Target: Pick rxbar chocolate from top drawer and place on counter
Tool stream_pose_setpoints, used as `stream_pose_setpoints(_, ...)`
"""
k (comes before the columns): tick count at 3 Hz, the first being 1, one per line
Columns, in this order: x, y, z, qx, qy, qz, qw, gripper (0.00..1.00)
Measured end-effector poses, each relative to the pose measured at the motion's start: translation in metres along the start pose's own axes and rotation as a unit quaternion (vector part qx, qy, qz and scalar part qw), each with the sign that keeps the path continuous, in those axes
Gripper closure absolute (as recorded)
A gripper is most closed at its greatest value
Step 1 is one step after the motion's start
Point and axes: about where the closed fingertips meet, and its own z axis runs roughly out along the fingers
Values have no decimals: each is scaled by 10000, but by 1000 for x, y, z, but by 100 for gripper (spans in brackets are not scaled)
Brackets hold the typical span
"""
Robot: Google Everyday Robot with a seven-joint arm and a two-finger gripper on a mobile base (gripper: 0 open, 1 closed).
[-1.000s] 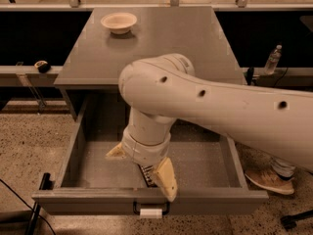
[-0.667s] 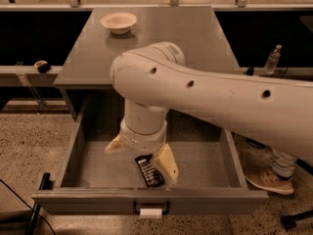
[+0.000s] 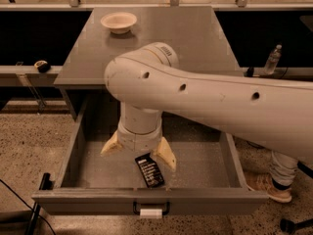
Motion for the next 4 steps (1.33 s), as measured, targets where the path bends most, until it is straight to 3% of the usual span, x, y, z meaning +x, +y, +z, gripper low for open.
stream_pose_setpoints(1, 10, -2, 13, -29, -11, -186, 9998, 0)
stream_pose_setpoints(3, 48, 12, 104, 114, 0, -730, 9973, 0)
stream_pose_setpoints(4, 56, 13, 132, 89, 59, -1070, 9942, 0)
